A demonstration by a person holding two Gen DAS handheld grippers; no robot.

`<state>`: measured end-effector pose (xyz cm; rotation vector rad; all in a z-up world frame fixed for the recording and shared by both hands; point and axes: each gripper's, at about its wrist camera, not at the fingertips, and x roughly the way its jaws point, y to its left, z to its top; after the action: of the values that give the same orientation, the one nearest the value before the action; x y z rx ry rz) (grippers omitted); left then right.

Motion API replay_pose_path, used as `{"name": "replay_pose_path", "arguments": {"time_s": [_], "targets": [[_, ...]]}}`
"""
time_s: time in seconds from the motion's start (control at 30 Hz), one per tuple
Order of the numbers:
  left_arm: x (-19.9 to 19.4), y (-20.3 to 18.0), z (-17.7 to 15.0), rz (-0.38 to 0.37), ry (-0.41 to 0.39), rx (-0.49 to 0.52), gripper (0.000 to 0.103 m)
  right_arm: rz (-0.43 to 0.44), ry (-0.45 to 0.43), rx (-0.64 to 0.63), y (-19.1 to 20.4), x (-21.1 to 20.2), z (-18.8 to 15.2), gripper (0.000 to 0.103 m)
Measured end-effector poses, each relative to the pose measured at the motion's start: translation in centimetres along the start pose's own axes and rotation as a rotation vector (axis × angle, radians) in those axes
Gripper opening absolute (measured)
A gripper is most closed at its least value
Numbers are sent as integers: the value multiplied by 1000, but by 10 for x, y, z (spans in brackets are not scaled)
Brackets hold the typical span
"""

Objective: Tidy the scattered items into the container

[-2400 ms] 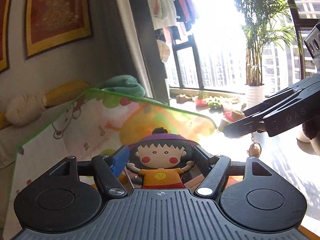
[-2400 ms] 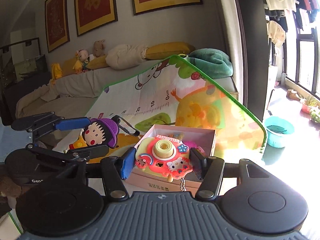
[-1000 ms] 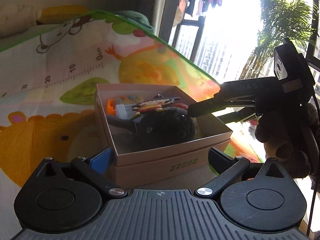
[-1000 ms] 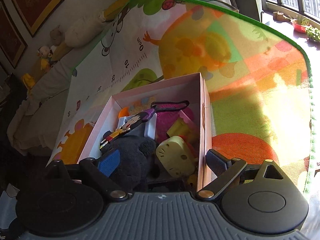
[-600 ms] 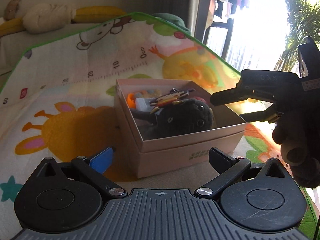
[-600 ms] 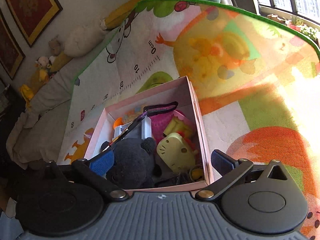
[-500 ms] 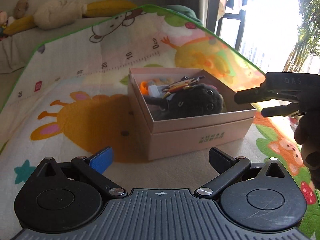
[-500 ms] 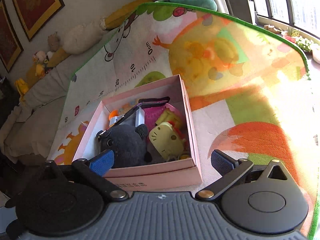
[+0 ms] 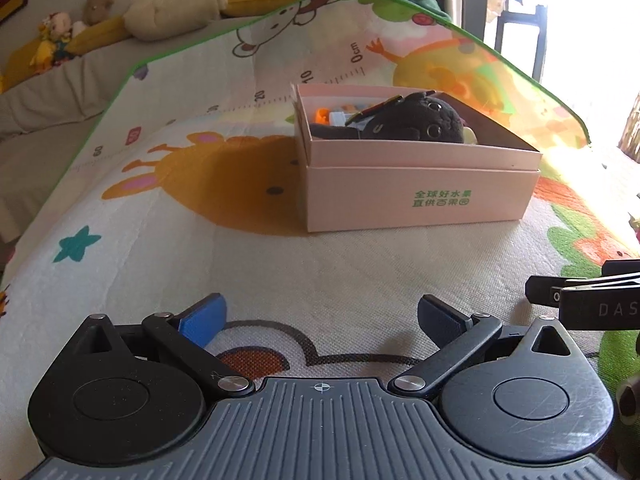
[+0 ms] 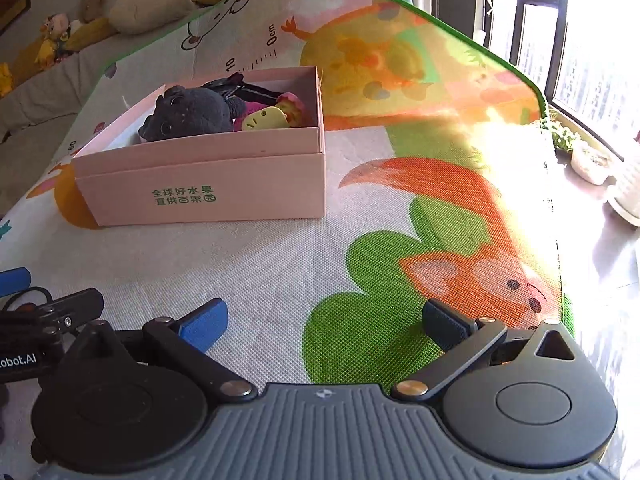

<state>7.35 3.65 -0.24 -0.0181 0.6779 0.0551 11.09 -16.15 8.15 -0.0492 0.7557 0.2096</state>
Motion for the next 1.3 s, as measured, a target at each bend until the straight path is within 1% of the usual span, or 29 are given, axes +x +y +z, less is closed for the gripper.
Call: {"name": "replay_pose_path", "arguments": {"time_s": [0.1,0.27,0.5,1.3], "targets": [[3,-4,1,10,15,19,103,-25,-6,-26,5,2,0,103],[11,-10,5,18,21,14,103,17,-30,-60,6,5,0,103],[15,-14,6,34,19,6,103,24,-61,-50,4,8,-3,103],[15,-11,7,32,20,6,103,27,-63,-51,4,8,-4,103]]}}
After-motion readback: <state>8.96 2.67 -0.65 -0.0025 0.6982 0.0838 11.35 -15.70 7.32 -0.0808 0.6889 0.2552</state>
